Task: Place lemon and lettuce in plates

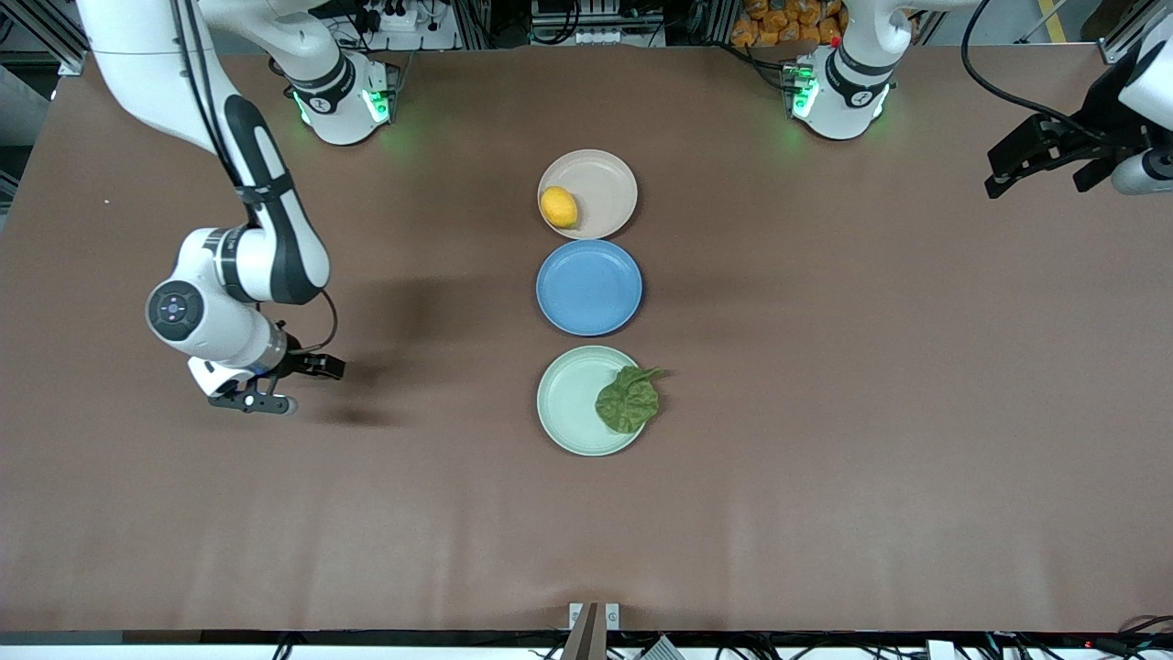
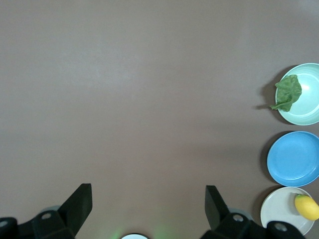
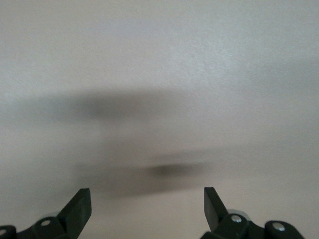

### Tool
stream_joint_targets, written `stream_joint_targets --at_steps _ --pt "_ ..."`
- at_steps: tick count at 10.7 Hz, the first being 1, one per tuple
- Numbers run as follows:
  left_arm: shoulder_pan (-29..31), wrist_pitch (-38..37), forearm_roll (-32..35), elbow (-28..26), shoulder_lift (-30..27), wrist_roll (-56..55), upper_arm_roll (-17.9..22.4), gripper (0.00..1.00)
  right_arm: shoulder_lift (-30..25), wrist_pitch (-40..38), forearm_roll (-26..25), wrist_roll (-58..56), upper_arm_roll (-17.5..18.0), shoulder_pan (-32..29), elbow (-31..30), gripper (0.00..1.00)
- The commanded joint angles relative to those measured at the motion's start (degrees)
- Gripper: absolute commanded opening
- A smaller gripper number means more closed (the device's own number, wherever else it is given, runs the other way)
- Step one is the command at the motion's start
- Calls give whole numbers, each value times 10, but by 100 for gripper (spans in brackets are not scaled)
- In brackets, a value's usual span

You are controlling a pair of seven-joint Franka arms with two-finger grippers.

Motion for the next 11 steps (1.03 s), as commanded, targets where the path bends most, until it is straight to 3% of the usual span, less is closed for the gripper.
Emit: stream_joint_targets --at_steps 1,6,11 --pt "12 3 -1 -25 -17 20 -5 100 0 -24 -6 -11 8 -9 4 100" --pt "36 94 -3 -120 -43 22 -7 100 -16 -87 -7 -74 6 -10 4 100" --pt "37 93 1 -108 -41 47 -4 100 -17 -139 -7 -86 11 -49 76 100"
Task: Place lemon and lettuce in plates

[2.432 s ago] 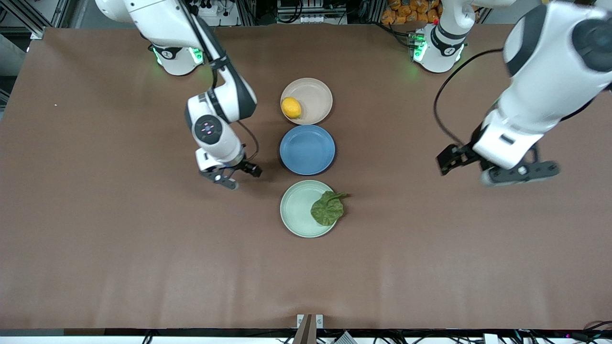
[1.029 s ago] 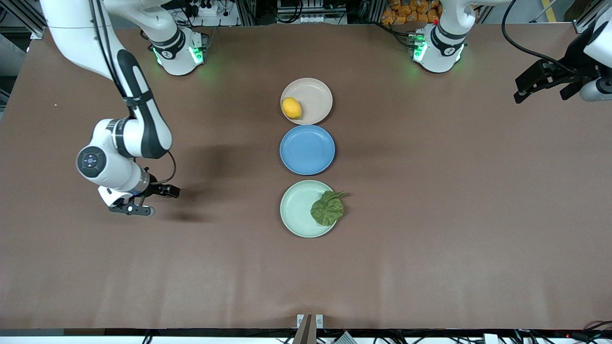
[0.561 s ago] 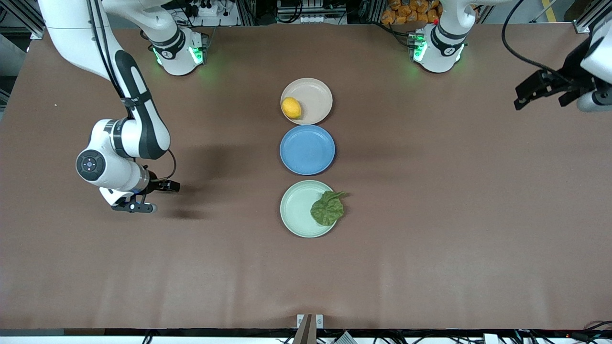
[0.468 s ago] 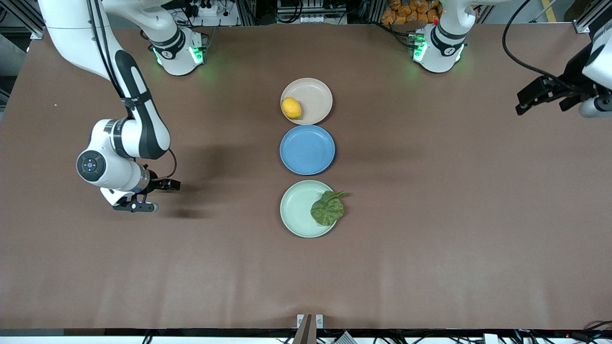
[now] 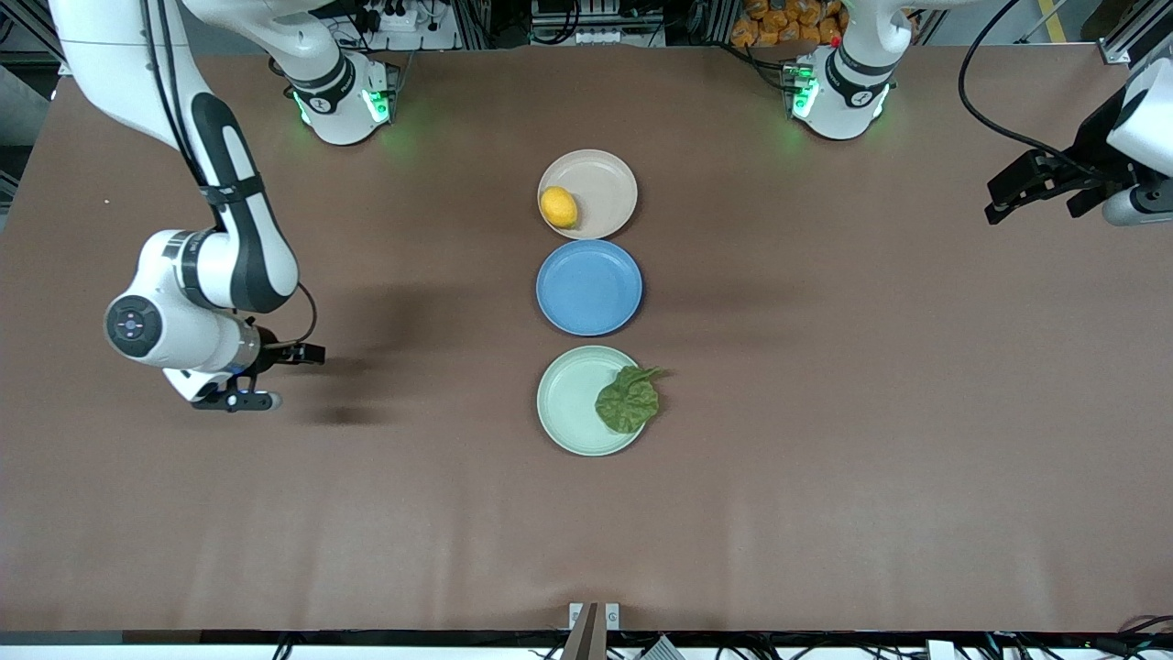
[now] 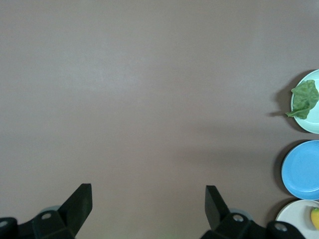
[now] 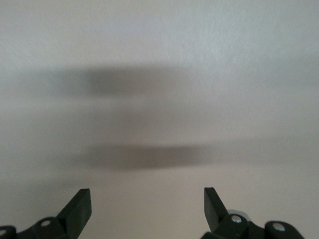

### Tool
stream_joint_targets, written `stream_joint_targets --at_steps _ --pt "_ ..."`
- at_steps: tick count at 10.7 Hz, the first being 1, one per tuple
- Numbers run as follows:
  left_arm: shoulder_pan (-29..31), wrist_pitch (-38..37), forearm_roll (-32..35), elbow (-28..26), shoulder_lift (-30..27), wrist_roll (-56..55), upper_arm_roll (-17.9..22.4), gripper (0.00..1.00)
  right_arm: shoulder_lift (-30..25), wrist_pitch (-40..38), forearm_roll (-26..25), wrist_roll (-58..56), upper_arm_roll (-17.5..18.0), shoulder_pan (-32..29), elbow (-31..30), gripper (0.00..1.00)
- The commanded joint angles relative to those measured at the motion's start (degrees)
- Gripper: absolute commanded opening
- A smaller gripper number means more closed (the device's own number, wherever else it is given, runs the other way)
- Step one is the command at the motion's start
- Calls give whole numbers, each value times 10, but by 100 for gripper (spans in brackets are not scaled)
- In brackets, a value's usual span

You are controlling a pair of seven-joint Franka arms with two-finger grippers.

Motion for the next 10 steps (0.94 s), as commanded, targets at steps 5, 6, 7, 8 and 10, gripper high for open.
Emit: stream_joint_targets --at_steps 5,6,7,8,10 --pt "6 7 5 44 10 21 -3 100 -116 -108 -63 -32 212 -226 17 100" --pt "7 7 5 46 10 21 -3 100 -154 -144 -78 -21 223 -233 15 100" --pt "7 7 5 46 10 21 -3 100 -187 -173 -93 -11 232 -233 14 100" --pt "6 7 5 47 11 21 -3 100 -217 -198 -99 -8 234 -233 14 100" --pt "6 7 5 47 11 22 -3 100 -272 -224 -103 -9 236 -239 15 100"
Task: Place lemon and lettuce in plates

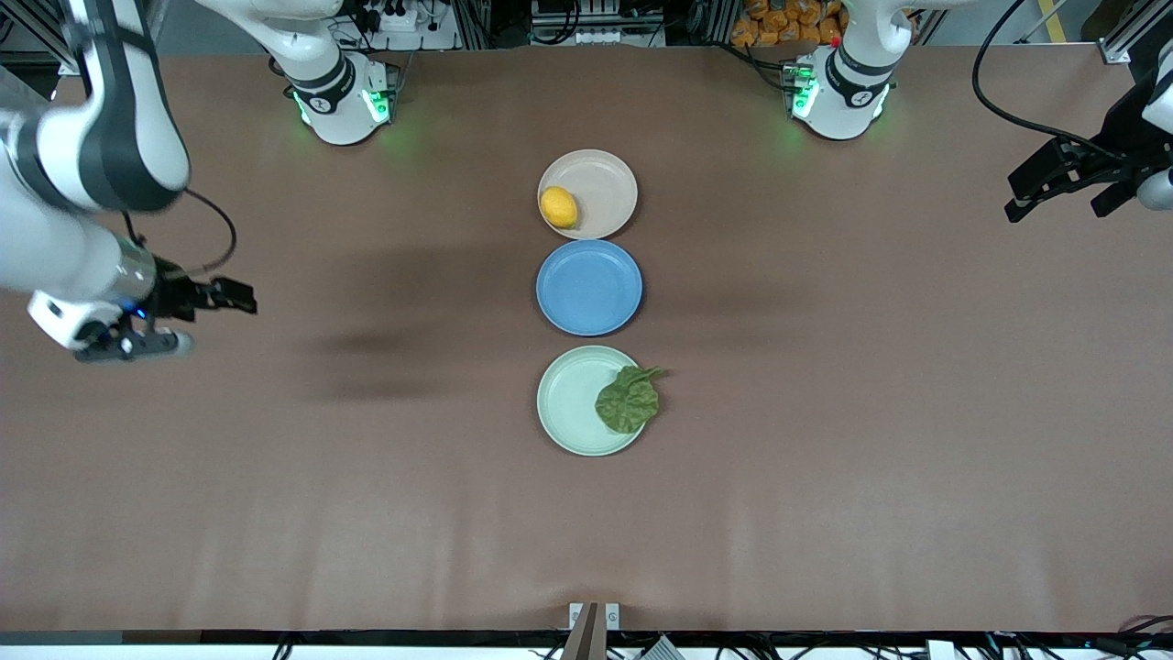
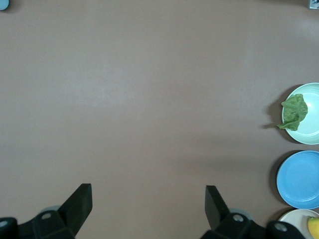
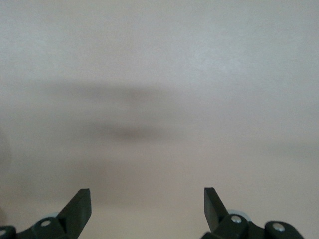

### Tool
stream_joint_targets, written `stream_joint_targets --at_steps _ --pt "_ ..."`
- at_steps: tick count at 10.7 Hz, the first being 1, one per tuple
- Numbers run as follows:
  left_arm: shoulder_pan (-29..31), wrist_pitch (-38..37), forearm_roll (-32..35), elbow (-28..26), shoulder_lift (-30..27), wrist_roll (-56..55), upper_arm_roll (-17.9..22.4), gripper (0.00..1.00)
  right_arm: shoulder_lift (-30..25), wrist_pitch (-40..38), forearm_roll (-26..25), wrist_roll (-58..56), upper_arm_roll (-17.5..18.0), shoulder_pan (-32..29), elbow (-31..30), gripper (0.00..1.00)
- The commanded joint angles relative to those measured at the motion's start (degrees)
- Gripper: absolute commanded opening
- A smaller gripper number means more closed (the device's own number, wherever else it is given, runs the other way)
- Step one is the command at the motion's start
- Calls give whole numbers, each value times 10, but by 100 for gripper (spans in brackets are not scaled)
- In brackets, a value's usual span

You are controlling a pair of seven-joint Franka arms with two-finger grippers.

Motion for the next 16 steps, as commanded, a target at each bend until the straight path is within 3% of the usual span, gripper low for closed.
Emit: stream_joint_targets --at_steps 1,3,5,8,11,16 --pt "4 -2 5 14 9 14 -3 100 -77 -21 -36 5 12 -16 -20 100" --pt "4 -2 5 14 10 15 -3 100 -85 -55 -42 2 12 -15 17 100" --pt "5 -2 5 14 10 15 -3 100 -77 -119 -43 4 7 -14 95 100" --pt "4 -2 5 14 10 14 -3 100 -78 -122 -42 6 1 7 119 100" --pt "4 -2 5 14 10 14 -3 100 -85 -95 -32 2 -41 38 123 100" --pt "4 -2 5 14 10 14 -3 100 -87 -83 0 -1 -41 35 123 100"
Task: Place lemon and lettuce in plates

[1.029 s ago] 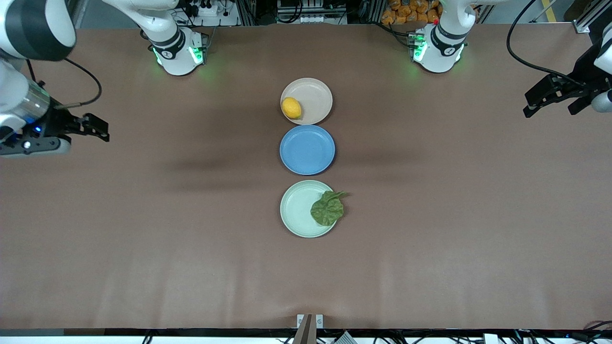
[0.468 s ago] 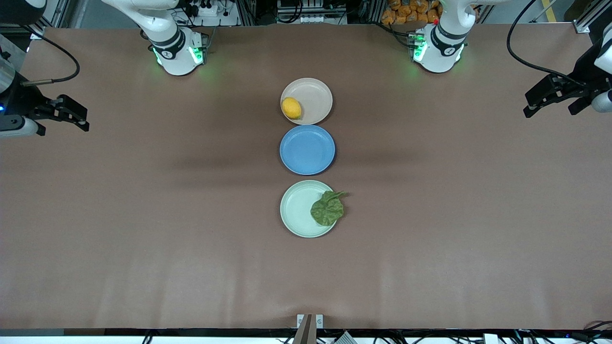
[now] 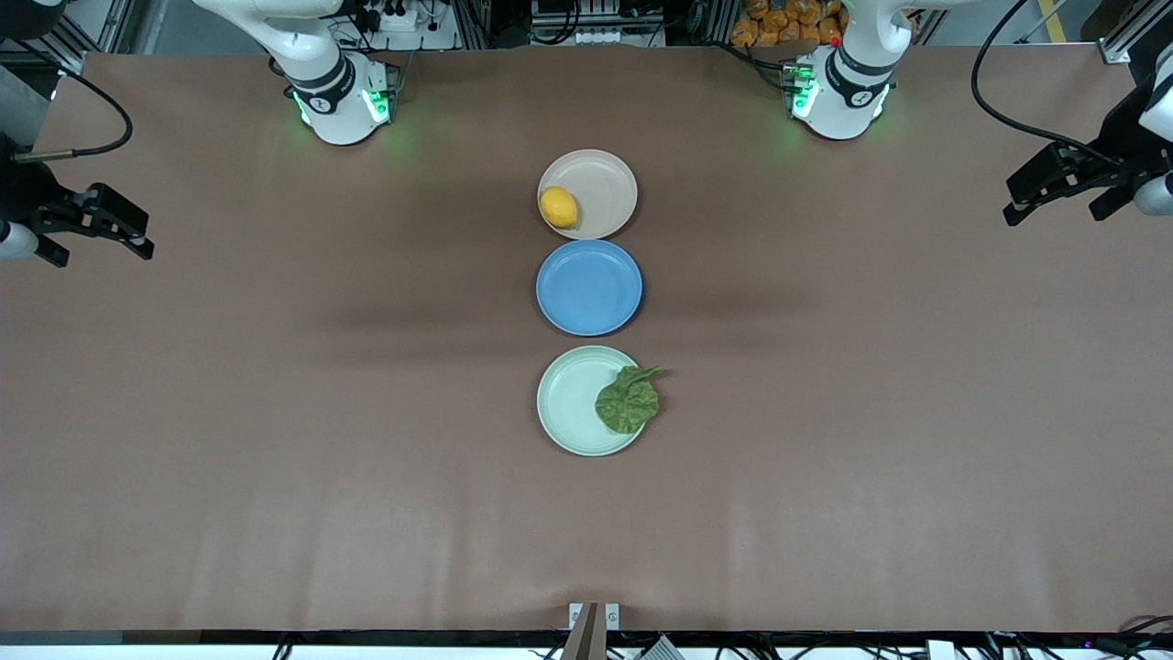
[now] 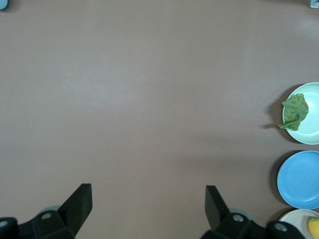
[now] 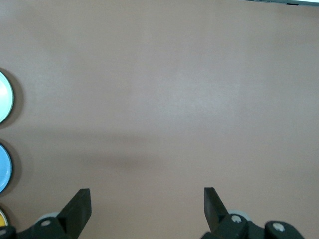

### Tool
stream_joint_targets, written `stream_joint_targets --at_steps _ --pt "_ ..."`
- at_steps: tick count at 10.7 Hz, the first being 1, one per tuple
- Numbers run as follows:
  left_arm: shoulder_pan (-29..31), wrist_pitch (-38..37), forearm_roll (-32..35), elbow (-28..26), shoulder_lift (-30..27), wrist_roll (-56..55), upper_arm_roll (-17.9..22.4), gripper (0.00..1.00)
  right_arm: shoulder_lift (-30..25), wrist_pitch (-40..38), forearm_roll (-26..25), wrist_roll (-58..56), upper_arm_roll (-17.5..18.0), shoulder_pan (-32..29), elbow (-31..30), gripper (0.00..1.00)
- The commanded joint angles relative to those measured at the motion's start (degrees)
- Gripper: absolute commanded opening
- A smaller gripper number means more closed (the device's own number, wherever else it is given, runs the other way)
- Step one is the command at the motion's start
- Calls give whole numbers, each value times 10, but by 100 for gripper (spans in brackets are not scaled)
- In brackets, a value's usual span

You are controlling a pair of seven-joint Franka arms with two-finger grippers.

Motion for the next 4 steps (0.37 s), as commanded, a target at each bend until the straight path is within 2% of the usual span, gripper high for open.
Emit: stream_joint_targets --at_steps 1,4 --pt "4 -2 5 12 5 14 -3 100 -5 1 15 -1 -6 4 3 100" --pt "4 -2 5 12 5 14 -4 100 -6 -1 15 -1 -10 2 3 100"
